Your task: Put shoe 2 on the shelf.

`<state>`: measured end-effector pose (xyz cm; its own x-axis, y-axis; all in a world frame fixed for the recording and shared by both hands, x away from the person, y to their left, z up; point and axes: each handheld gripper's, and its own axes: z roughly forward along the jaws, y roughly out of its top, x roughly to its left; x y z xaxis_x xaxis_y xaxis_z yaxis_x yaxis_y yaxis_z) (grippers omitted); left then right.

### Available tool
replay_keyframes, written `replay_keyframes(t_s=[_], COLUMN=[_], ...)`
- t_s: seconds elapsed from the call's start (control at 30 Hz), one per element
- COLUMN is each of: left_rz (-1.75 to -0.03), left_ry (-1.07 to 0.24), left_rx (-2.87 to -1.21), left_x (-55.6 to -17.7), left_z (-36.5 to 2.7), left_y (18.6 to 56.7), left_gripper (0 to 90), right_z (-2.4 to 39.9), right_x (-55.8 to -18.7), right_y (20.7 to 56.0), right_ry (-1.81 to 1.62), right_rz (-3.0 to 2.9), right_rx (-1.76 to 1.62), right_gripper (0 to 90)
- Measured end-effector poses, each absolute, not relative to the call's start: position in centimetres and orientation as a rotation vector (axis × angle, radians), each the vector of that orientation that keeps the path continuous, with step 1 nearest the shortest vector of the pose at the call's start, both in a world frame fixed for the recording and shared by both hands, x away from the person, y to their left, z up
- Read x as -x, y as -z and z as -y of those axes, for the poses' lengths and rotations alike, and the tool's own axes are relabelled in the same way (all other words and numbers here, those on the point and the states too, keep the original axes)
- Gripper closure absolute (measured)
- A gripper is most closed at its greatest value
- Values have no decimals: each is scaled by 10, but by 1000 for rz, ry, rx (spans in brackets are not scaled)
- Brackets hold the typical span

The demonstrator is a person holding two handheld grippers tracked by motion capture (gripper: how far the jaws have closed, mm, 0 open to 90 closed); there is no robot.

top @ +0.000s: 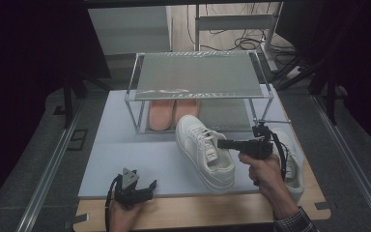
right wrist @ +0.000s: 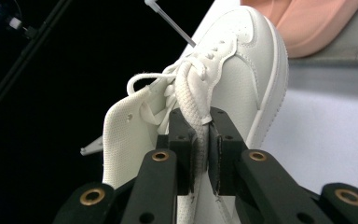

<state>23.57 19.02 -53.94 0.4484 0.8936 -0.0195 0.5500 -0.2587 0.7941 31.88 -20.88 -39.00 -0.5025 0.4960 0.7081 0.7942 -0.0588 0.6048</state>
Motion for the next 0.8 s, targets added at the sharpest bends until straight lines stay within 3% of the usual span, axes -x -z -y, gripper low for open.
replay_keyframes(t_s=[0.8], left_rz=[-1210], left_ry=[-572], left_rx=[-1943], left_x=[-236], left_z=[-190], left_y=[539], left_gripper=[140], right_z=[207], right_x=[-326], right_y=[335], right_ry=[1696], right_rz=[1887], right_rx=[1331], right_gripper=[816])
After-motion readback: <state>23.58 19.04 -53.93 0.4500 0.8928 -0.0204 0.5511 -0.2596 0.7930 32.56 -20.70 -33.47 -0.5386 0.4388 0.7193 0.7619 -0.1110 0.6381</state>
